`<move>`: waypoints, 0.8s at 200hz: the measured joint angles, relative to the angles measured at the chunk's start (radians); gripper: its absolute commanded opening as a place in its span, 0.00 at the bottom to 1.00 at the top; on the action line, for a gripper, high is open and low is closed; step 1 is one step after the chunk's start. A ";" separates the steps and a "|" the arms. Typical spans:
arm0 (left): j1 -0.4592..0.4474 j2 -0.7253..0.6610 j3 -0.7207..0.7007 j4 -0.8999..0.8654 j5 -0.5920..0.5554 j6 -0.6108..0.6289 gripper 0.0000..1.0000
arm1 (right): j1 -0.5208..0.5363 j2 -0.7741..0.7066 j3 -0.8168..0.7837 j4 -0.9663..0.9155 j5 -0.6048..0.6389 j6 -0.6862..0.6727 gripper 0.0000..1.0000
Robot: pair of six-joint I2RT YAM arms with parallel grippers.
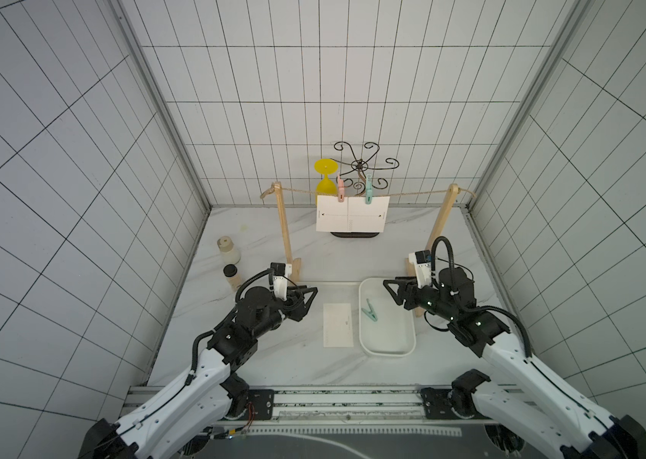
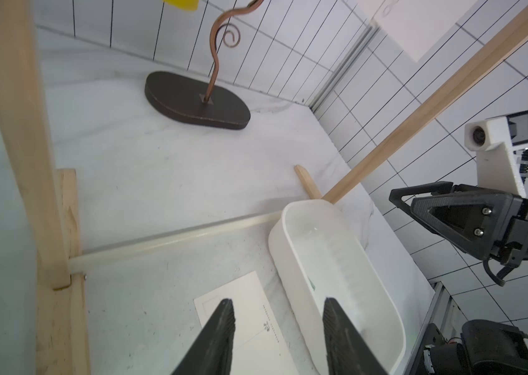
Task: Remove the postcards from the strings
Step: Place the clamp in the storage box, then pinch the postcard on the clothesline.
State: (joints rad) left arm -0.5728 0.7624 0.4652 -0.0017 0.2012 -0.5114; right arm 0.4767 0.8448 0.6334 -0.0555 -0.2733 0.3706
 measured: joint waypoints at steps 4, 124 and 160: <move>0.000 0.005 0.018 -0.002 -0.002 0.008 0.45 | 0.000 -0.001 0.023 -0.003 0.000 -0.009 0.56; 0.000 0.315 0.379 0.172 0.060 0.166 0.54 | 0.000 0.073 0.452 -0.004 -0.156 -0.115 0.69; 0.000 0.399 0.460 0.201 0.077 0.200 0.55 | 0.000 0.175 0.588 0.021 -0.177 -0.163 0.72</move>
State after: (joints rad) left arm -0.5732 1.1610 0.9257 0.1993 0.2787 -0.3119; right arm 0.4767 1.0195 1.2213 -0.0341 -0.4500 0.2081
